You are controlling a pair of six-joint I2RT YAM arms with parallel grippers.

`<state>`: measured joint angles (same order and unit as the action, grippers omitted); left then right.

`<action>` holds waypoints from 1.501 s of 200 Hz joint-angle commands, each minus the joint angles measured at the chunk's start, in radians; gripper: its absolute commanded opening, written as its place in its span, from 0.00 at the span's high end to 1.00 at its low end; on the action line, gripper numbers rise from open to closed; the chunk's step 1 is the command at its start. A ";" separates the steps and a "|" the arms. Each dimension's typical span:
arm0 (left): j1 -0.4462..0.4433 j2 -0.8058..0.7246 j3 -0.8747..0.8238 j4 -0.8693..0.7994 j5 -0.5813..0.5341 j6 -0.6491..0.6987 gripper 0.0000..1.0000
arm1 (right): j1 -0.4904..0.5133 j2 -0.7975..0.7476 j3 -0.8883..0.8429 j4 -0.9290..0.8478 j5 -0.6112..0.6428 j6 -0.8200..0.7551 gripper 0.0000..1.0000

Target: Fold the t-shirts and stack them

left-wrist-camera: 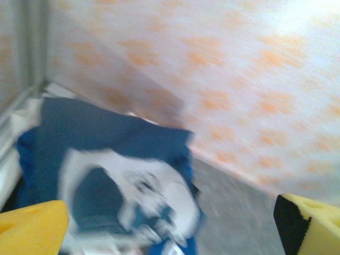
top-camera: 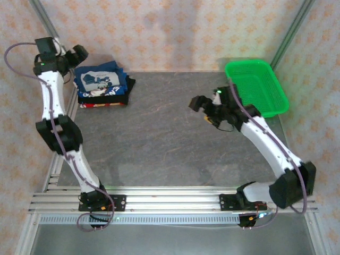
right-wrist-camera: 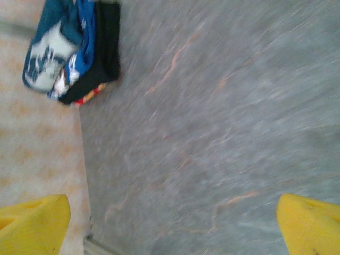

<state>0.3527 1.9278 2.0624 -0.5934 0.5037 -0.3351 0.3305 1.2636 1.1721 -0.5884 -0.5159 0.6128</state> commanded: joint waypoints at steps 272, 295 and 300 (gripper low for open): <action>-0.403 -0.431 -1.641 1.343 -0.641 0.335 0.00 | -0.303 0.240 -0.723 1.324 0.718 -0.602 0.01; -0.403 -0.431 -1.639 1.343 -0.642 0.335 0.00 | -0.303 0.236 -0.755 1.368 0.686 -0.609 0.01; -0.403 -0.431 -1.639 1.342 -0.642 0.334 0.00 | -0.302 0.249 -0.779 1.413 0.687 -0.613 0.01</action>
<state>-0.0525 1.5021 0.4225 0.6804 -0.0986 -0.0235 0.0273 1.4971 0.4435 0.7506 0.2039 0.0235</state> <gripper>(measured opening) 0.998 0.994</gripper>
